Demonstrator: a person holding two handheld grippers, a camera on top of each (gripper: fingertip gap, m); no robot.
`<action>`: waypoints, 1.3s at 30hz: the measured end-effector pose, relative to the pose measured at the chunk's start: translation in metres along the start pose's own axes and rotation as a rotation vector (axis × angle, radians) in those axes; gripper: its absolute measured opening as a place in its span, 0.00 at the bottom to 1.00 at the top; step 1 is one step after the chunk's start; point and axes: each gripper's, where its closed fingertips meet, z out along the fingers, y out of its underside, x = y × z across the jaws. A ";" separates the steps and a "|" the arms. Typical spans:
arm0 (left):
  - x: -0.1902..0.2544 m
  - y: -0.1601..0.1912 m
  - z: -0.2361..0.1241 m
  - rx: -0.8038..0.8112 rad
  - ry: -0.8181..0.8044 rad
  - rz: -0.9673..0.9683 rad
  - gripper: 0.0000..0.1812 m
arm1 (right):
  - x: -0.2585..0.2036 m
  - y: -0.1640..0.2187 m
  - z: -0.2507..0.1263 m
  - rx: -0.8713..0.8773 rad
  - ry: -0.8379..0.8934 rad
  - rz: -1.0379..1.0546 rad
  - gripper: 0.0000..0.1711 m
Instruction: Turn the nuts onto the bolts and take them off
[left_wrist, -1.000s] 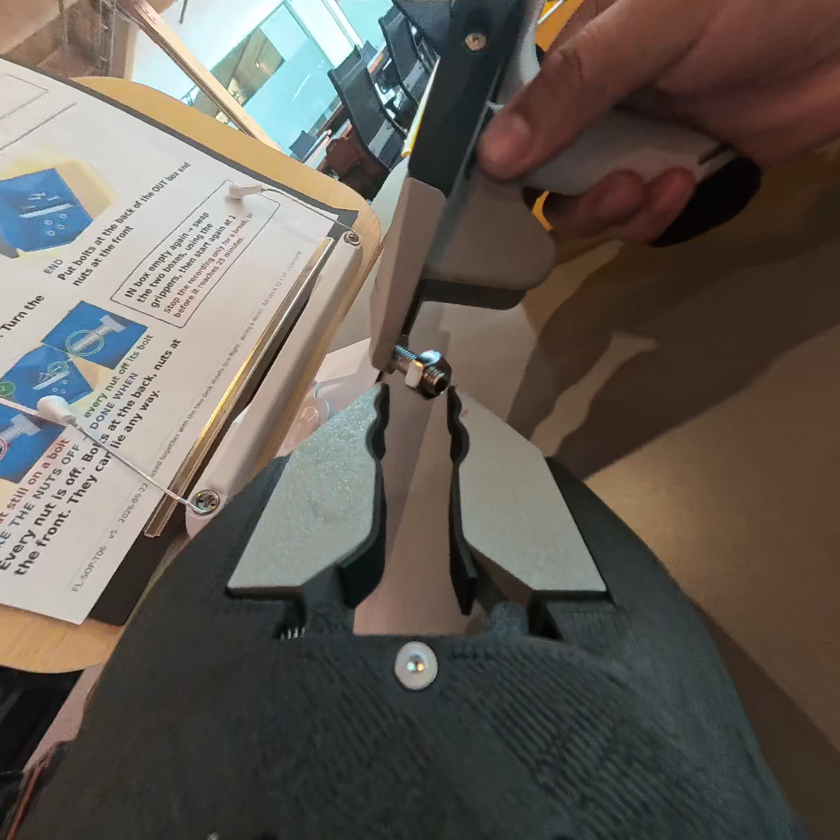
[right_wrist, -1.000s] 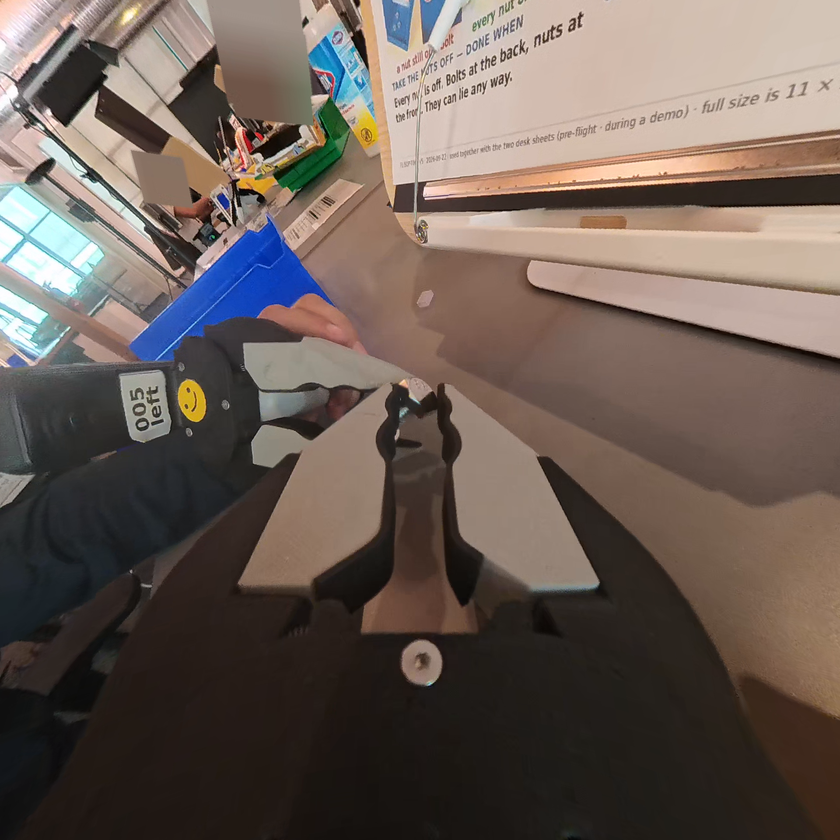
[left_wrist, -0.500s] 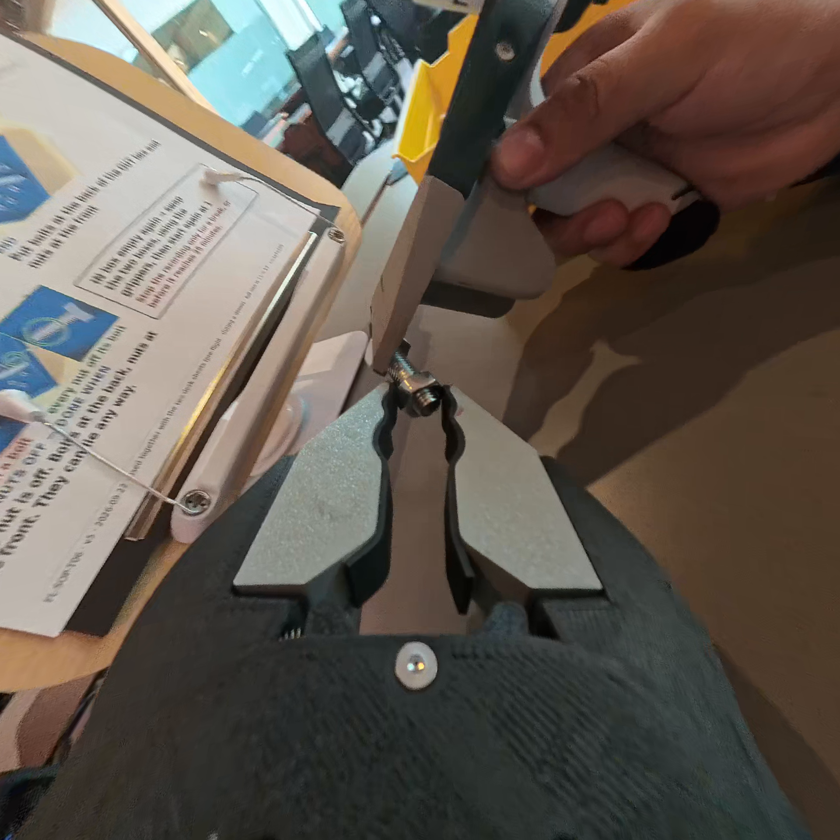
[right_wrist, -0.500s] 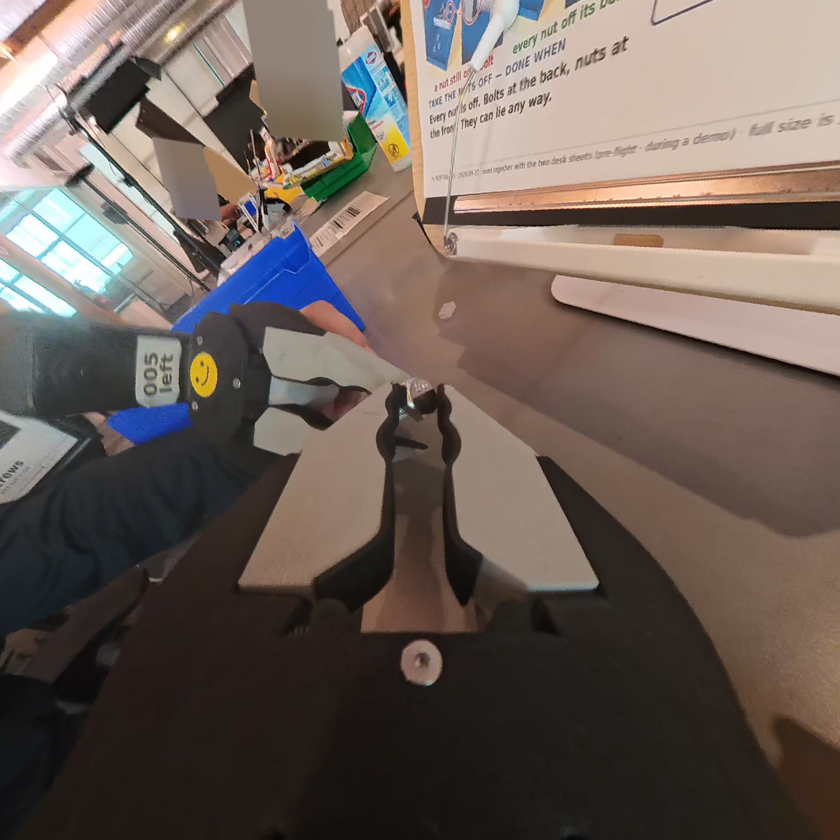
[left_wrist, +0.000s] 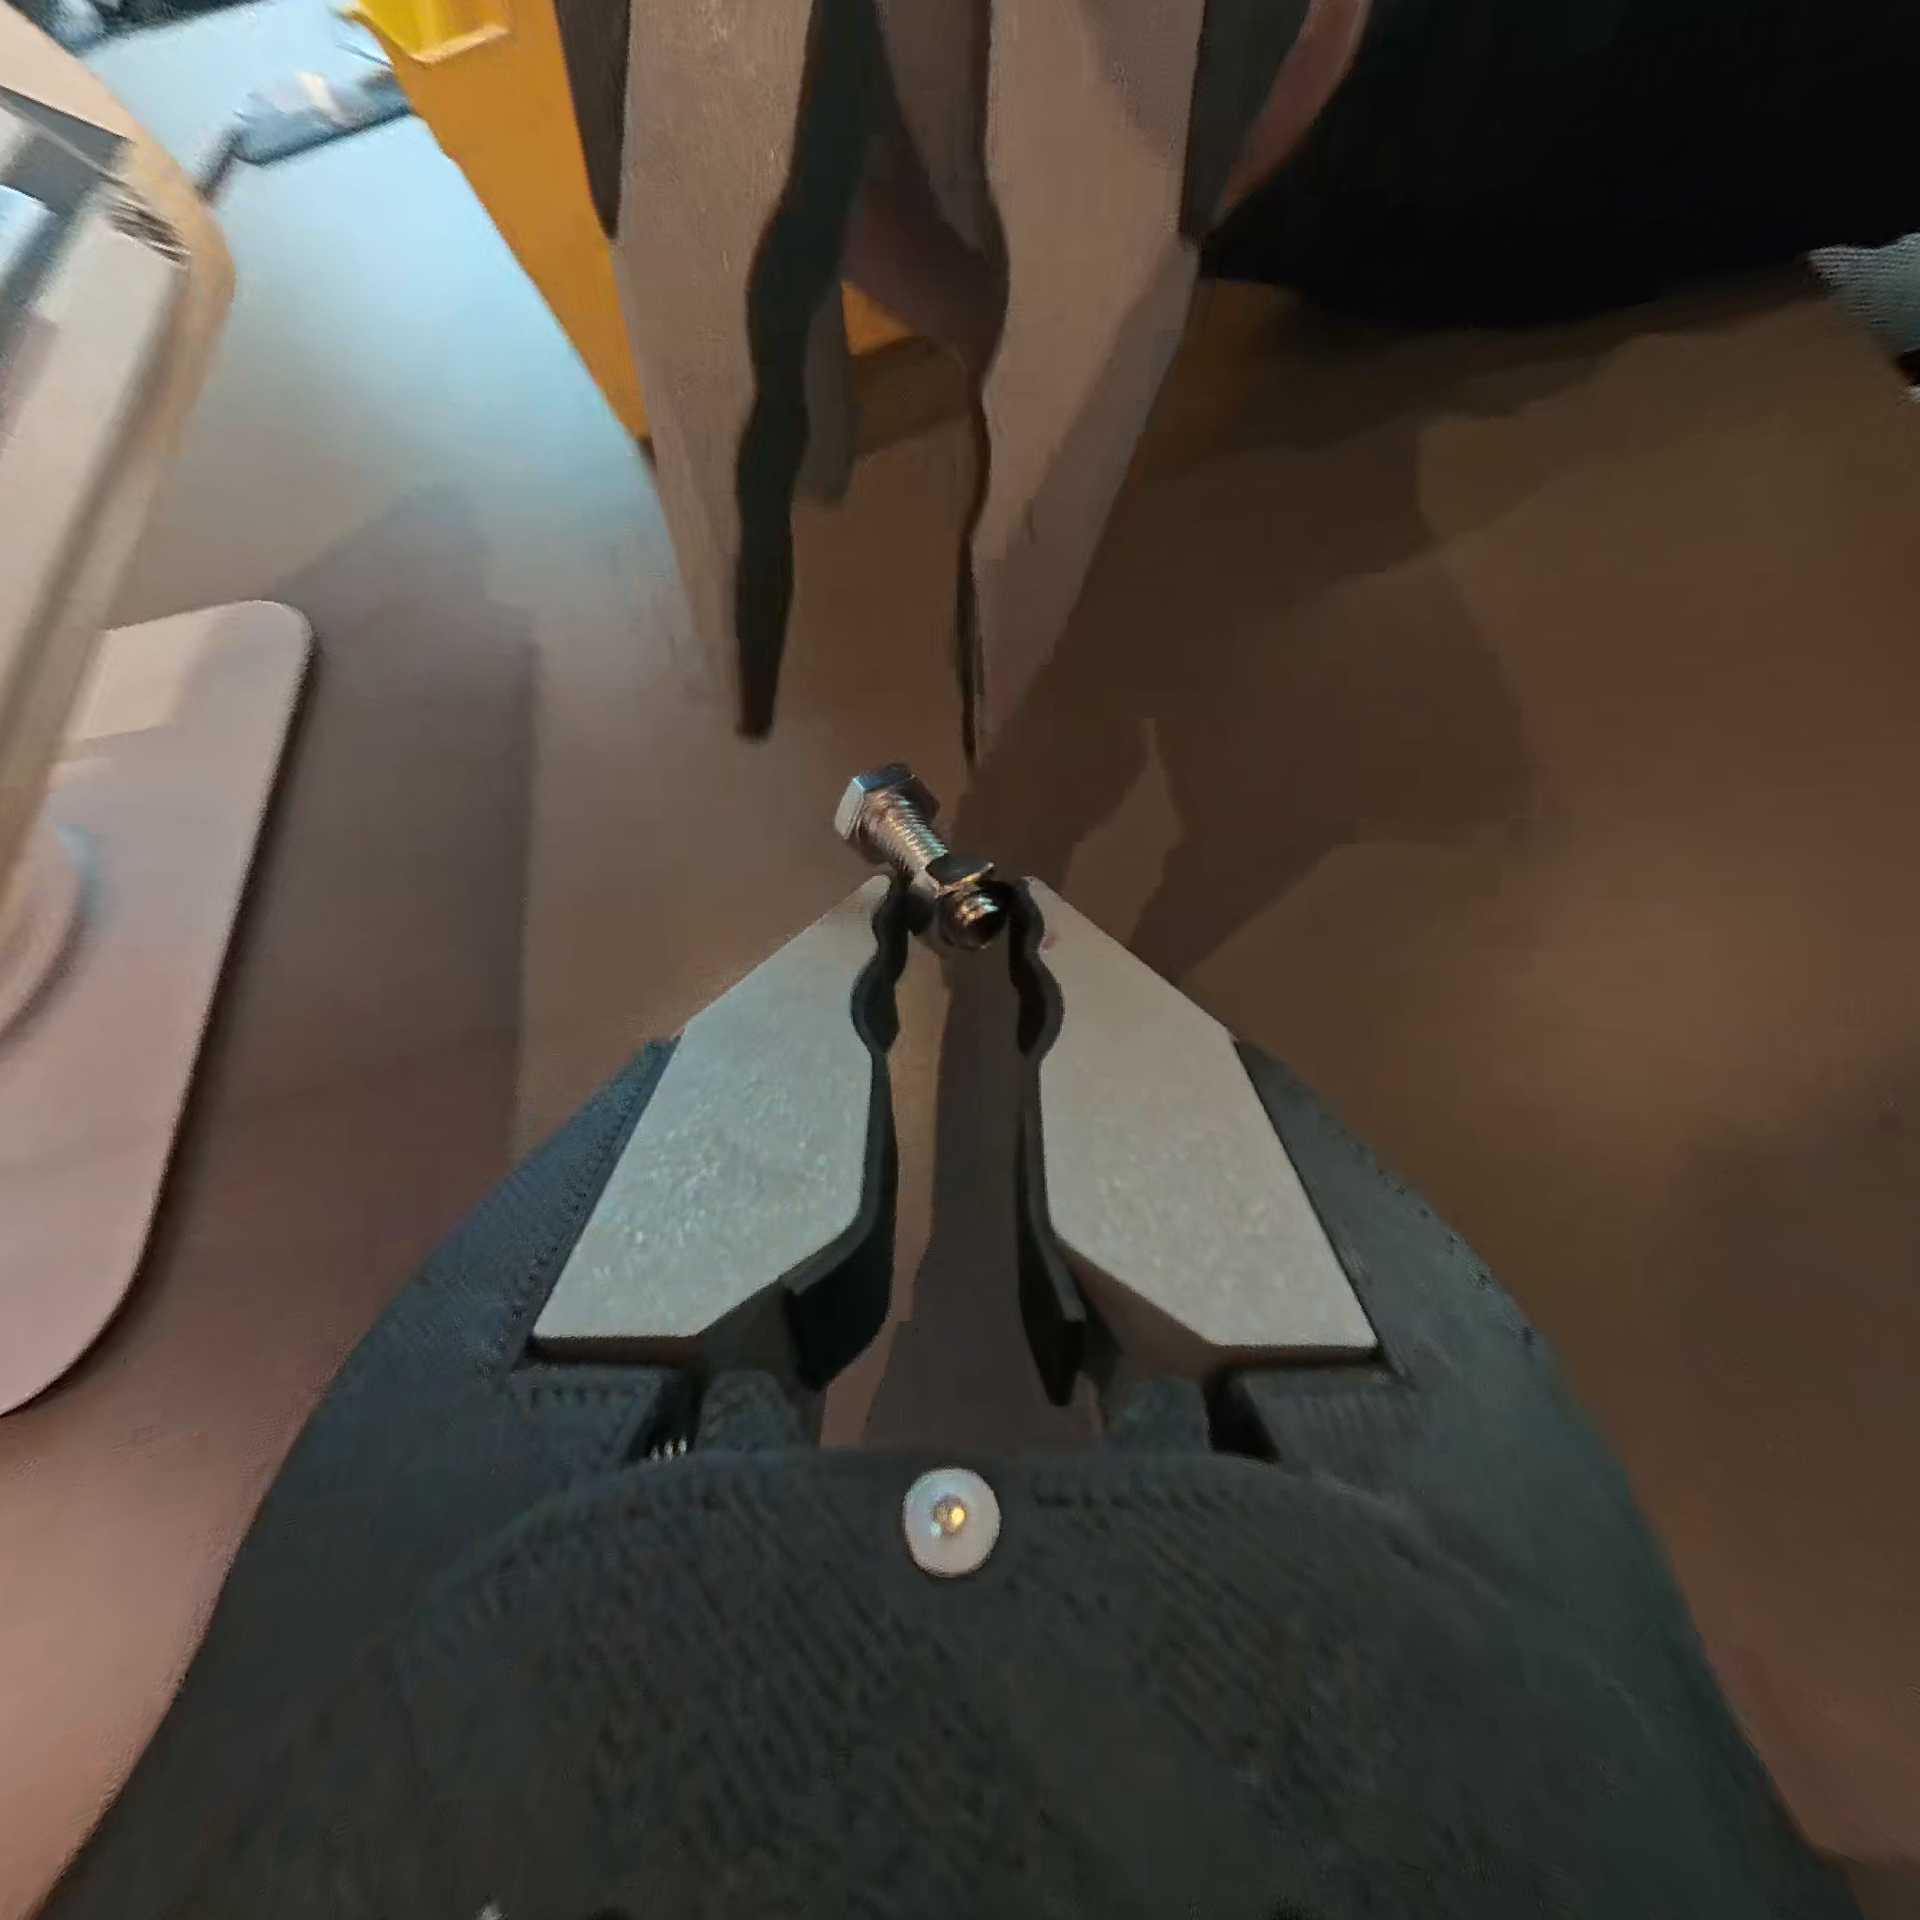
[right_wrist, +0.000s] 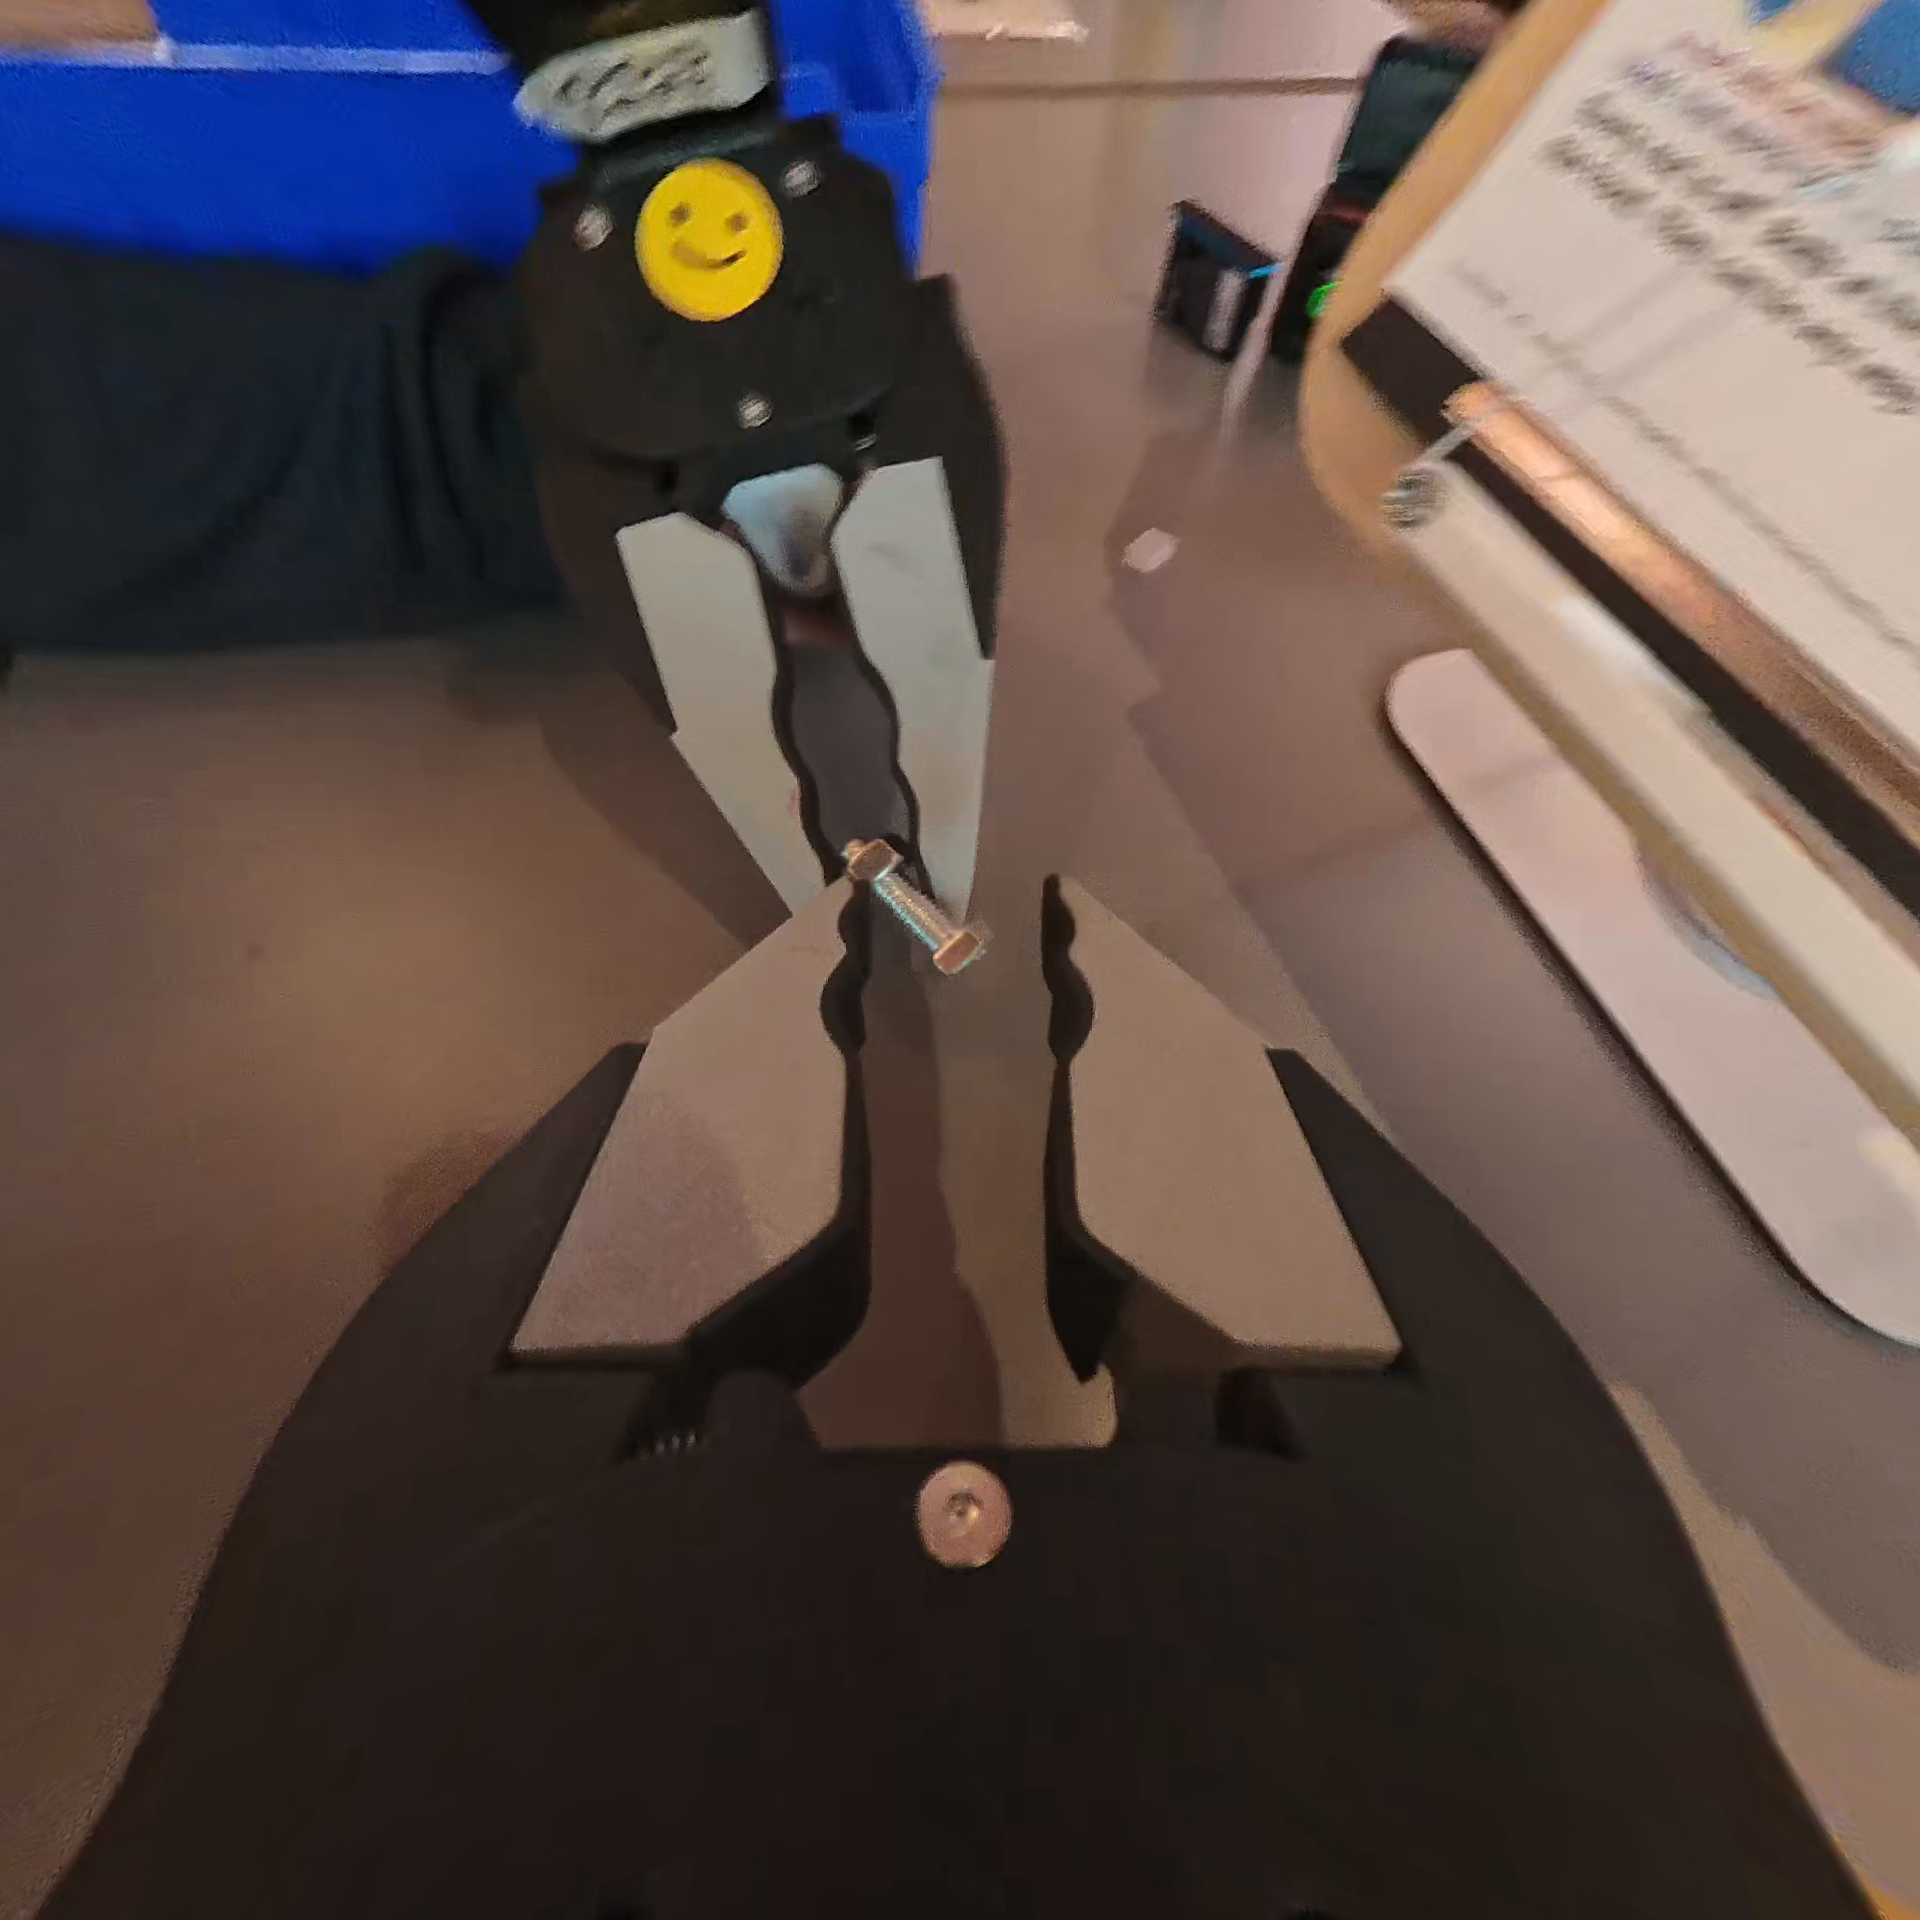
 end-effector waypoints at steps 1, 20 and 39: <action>0.004 -0.001 -0.001 0.005 0.032 -0.015 0.10 | -0.007 0.005 0.006 -0.033 -0.019 -0.032 0.16; -0.025 -0.020 -0.025 0.224 -0.006 -0.232 0.07 | 0.021 0.016 0.013 0.021 -0.021 0.329 0.09; -0.023 -0.045 -0.019 0.342 -0.036 -0.174 0.00 | -0.006 0.010 0.025 0.060 -0.248 0.408 0.09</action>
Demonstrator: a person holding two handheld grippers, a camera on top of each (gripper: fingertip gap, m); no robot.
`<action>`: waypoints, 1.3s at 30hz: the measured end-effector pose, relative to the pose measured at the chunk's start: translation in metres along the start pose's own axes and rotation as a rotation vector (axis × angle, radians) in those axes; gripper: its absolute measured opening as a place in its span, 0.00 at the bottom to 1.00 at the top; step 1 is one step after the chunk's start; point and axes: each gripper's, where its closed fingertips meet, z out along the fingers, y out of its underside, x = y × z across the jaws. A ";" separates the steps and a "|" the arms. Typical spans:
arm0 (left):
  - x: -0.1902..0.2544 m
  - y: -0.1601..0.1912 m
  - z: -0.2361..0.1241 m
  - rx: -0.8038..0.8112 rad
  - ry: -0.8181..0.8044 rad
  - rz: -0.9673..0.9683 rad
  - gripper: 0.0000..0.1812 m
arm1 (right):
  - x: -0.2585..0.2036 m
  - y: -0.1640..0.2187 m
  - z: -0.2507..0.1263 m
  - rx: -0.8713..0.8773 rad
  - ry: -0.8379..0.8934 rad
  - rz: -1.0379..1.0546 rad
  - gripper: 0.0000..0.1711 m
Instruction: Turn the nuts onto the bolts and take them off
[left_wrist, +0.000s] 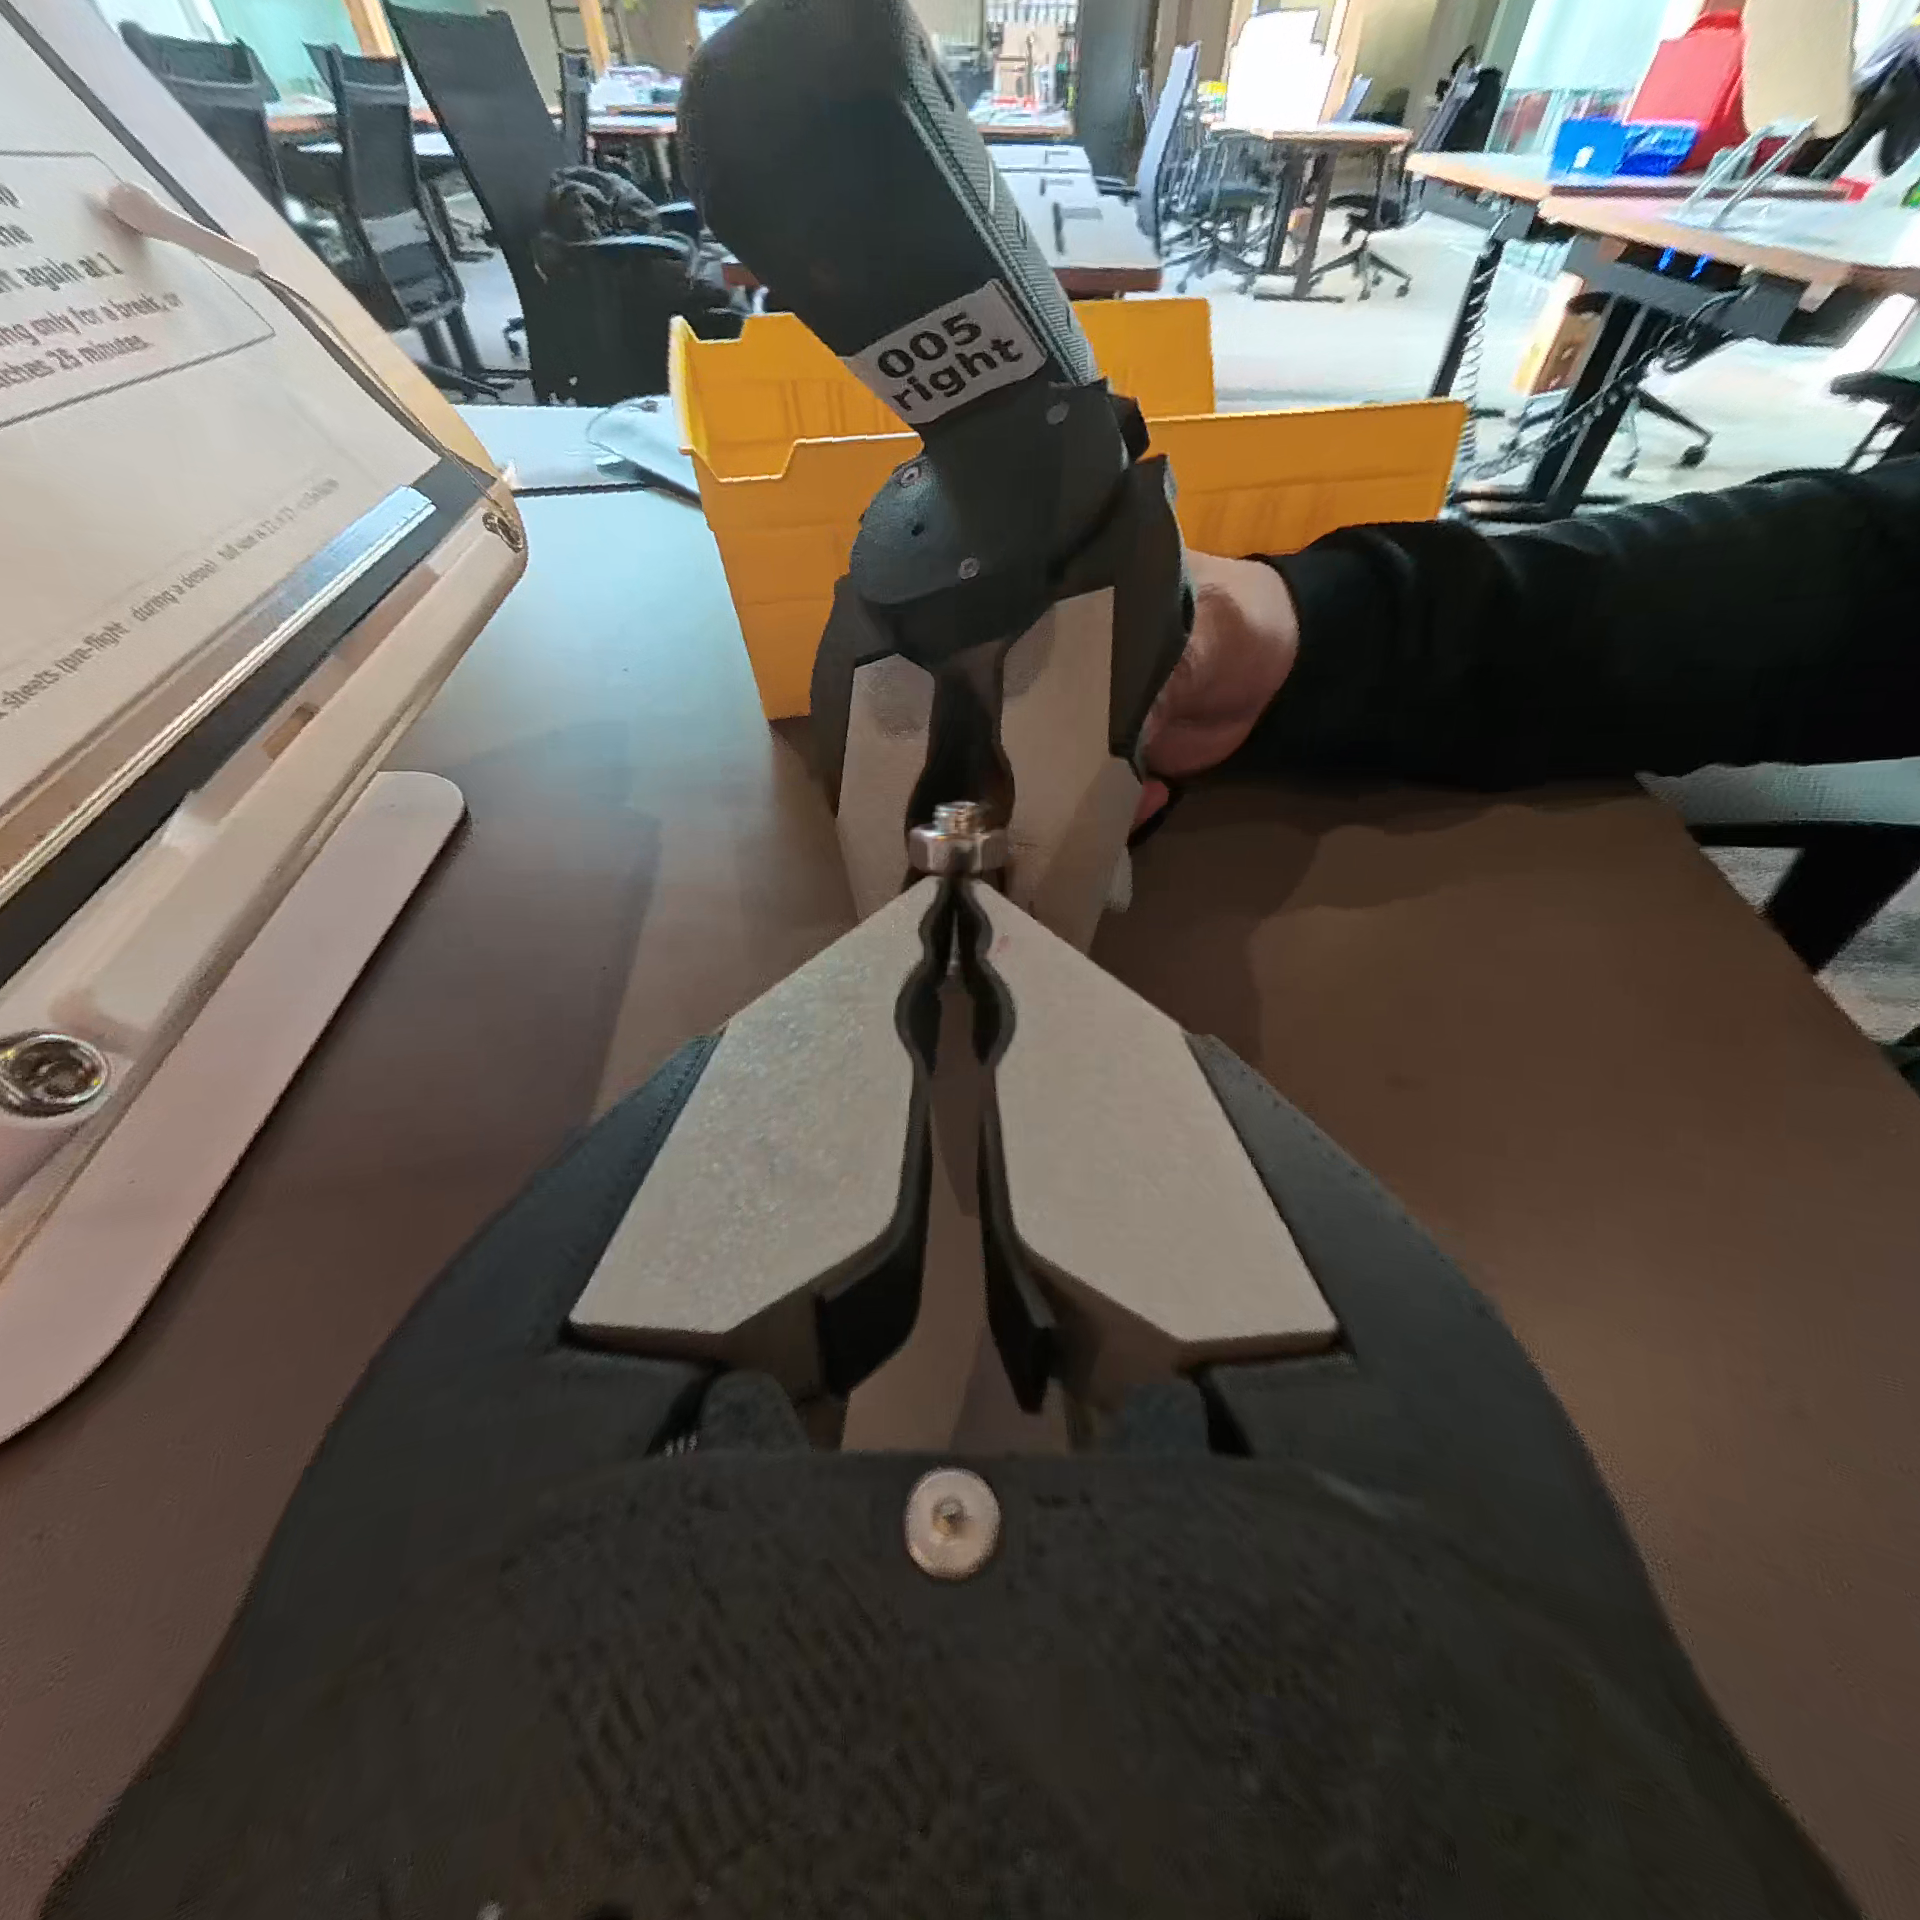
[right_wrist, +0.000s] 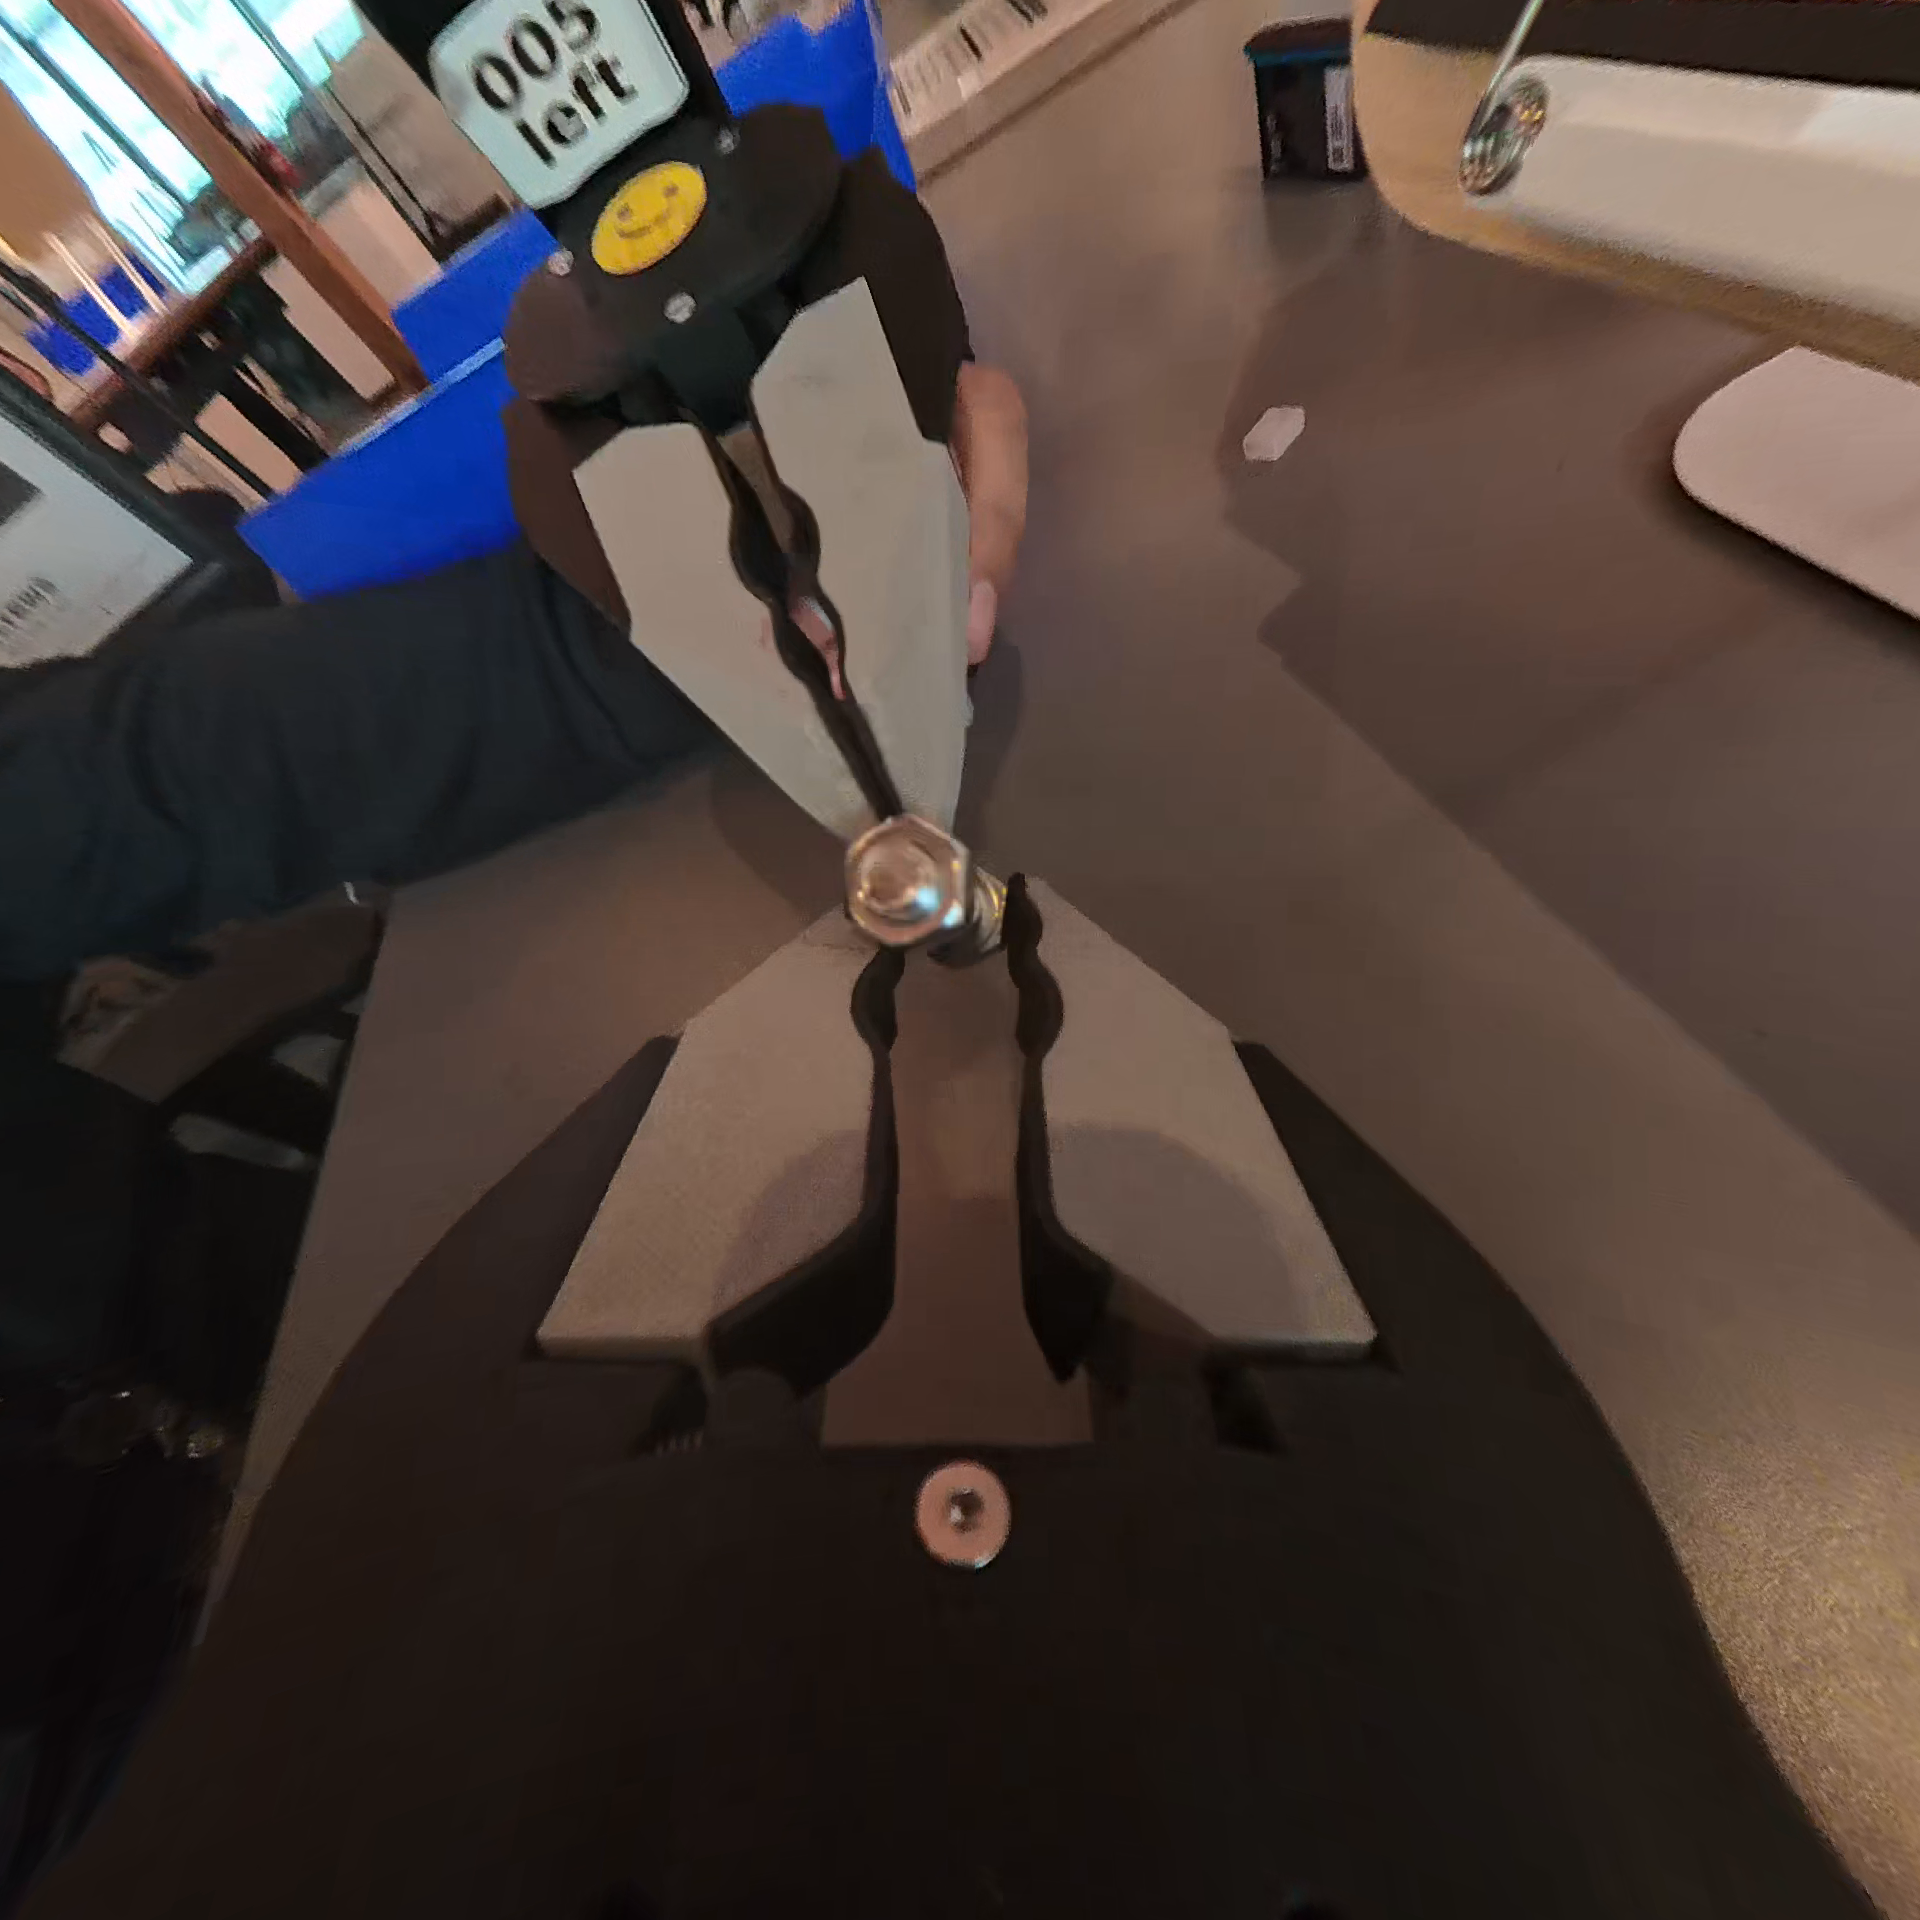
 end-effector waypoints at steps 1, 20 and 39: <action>0.000 0.001 0.001 -0.006 -0.007 0.007 0.00 | 0.001 0.001 0.001 -0.009 0.011 -0.006 0.09; 0.009 -0.010 0.004 0.059 0.084 -0.106 0.12 | 0.012 0.008 -0.004 -0.197 0.407 -0.307 0.09; 0.006 -0.011 -0.008 0.084 -0.217 -0.008 0.13 | 0.002 0.018 -0.006 -0.049 0.522 -0.283 0.09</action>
